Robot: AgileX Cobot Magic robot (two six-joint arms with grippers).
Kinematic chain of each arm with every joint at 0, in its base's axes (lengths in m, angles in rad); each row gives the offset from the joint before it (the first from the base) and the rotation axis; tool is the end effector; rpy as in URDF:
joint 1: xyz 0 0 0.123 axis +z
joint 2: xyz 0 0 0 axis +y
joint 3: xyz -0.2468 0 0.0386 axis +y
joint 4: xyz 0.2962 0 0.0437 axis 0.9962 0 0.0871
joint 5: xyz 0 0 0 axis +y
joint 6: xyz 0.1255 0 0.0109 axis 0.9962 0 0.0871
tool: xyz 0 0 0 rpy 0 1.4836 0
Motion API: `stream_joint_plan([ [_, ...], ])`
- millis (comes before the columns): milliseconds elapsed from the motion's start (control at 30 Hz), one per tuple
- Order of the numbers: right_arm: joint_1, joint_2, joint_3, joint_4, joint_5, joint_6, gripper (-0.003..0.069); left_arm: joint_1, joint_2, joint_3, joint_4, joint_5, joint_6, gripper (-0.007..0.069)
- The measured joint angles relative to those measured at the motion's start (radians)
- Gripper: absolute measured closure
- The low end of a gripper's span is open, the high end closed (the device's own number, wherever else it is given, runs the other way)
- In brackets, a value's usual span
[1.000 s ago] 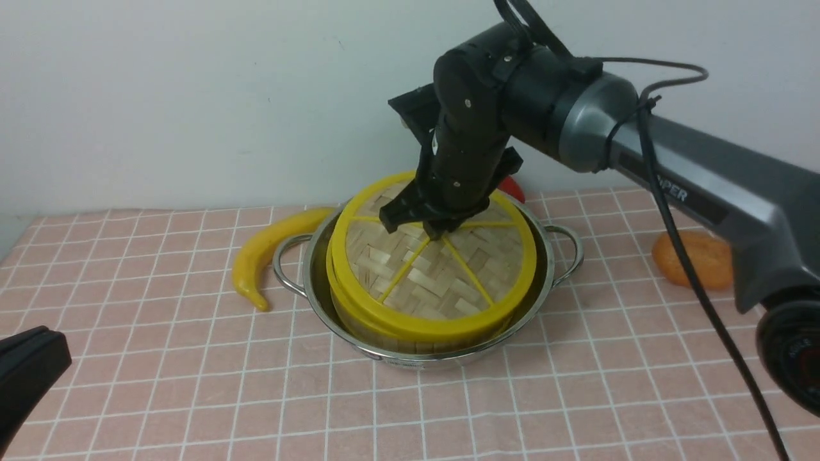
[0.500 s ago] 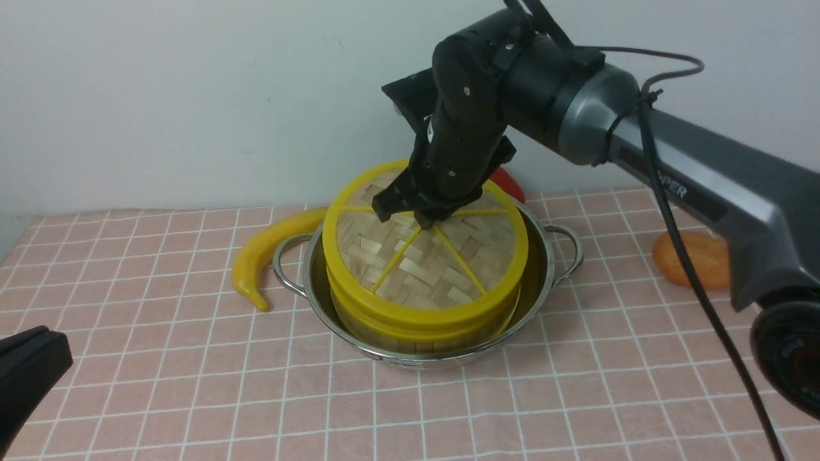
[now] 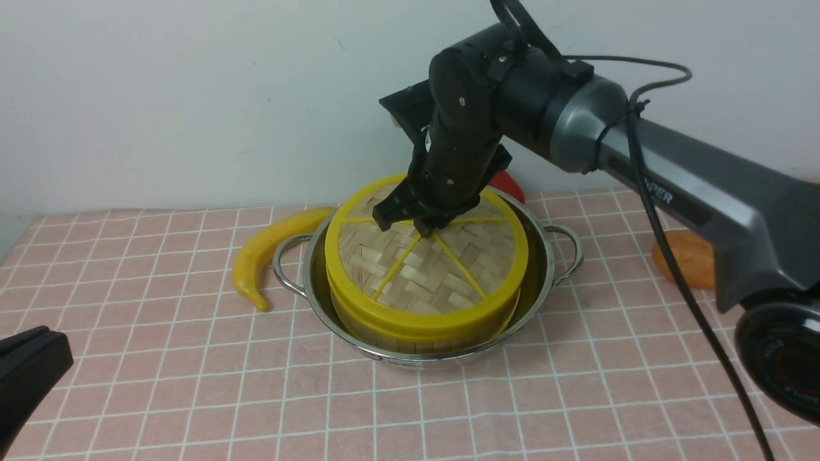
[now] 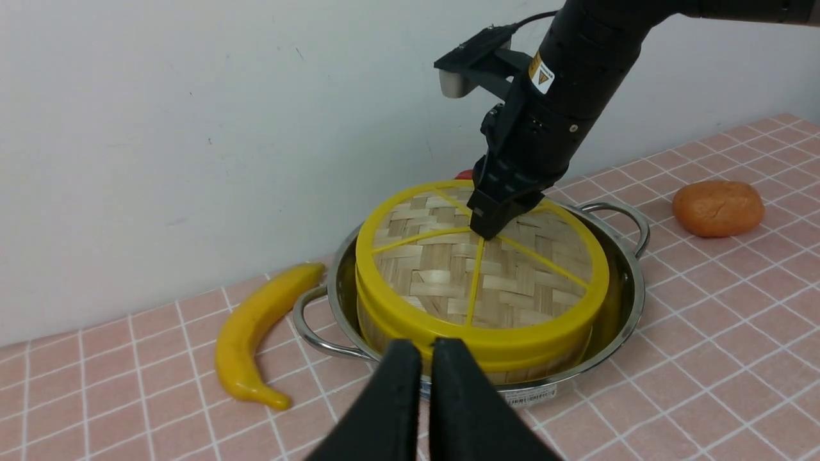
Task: Place the steamer in the pot on the pink tablecloth, and put the lid on the steamer.
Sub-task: 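Place the bamboo steamer lid onto the steamer basket in the pot with the right gripper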
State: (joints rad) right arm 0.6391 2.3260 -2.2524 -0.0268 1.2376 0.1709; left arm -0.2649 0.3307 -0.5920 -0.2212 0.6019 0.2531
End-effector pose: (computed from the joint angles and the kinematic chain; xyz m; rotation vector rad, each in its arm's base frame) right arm 0.4342 0.3187 0.1796 -0.6573 2.7301 0.1591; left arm 0.1651 -0.0610 0.3284 0.3899 1.7757 -0.2512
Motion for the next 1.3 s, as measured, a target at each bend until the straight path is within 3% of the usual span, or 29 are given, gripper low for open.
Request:
stream_joint_plan([
  [1300,0.0,0.0,-0.05,0.027,-0.001,-0.004,0.0516,0.0,0.0,0.0,0.001,0.0,0.0,0.0602],
])
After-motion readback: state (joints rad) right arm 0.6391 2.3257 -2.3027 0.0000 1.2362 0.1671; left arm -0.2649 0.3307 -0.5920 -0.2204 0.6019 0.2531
